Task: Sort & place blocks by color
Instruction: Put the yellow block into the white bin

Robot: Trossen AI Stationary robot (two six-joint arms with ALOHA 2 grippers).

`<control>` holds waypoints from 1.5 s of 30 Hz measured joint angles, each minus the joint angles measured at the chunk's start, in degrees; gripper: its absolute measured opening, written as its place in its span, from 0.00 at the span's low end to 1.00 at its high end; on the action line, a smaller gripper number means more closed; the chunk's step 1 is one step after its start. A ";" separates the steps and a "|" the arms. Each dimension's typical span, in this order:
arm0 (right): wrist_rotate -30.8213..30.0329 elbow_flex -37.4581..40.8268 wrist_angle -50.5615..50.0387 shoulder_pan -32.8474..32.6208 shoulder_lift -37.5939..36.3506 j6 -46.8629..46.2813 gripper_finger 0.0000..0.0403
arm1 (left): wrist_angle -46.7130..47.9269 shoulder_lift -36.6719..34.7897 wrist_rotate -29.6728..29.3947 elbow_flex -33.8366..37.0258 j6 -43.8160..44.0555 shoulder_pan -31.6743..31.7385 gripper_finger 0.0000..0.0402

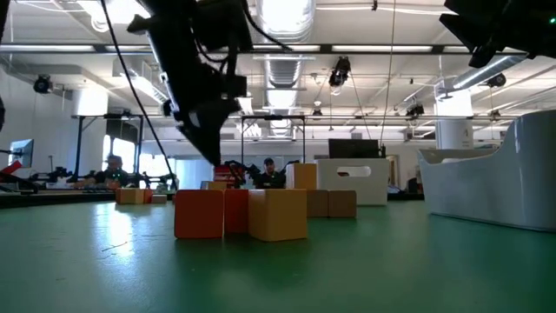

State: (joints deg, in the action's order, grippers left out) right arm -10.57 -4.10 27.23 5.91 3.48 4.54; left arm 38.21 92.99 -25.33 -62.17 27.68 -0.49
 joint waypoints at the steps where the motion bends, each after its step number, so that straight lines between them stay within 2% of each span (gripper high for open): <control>1: -0.02 0.00 0.01 0.01 -0.01 0.00 0.42 | -0.16 -1.27 0.34 0.08 -1.95 0.00 0.12; 5: 0.01 0.02 0.01 0.01 0.00 0.00 0.42 | -0.23 -5.26 4.34 1.07 -15.94 0.00 0.11; 9: 0.02 0.02 -0.20 0.00 0.01 -0.01 0.42 | -0.80 -7.41 11.72 3.66 -32.42 0.68 0.17; 13: 0.02 0.02 -0.36 0.01 0.01 0.00 0.42 | -0.78 -7.13 15.83 5.51 -37.16 3.27 0.30; 16: 0.02 0.02 -0.39 0.00 0.01 0.00 0.42 | -1.56 -6.55 15.92 6.63 -40.15 4.34 0.41; 20: 0.02 0.02 -0.66 0.01 0.01 0.00 0.42 | -7.89 -5.43 15.95 8.99 -47.65 5.41 0.56; 23: -0.02 0.02 -1.19 0.00 0.03 -0.02 0.42 | -10.17 -4.33 16.01 9.58 -55.00 6.21 0.62; 29: 0.02 0.02 -2.08 0.00 0.12 -0.02 0.42 | -15.82 -2.27 16.63 10.71 -62.57 9.62 0.60; 32: 0.02 0.02 -2.37 0.01 0.28 -0.02 0.42 | -16.94 -1.25 20.27 11.25 -65.37 11.33 0.58; 41: 0.00 0.02 -3.39 0.01 0.45 -0.02 0.42 | -19.87 2.24 25.29 11.36 -67.45 13.23 0.52; 45: 0.02 0.02 -3.47 0.01 0.45 -0.04 0.42 | -20.29 2.82 25.91 11.53 -67.49 13.27 0.45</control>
State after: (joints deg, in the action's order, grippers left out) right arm -10.55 -4.08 23.76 5.91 3.92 4.49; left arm 17.92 95.81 0.58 -50.65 -39.81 12.78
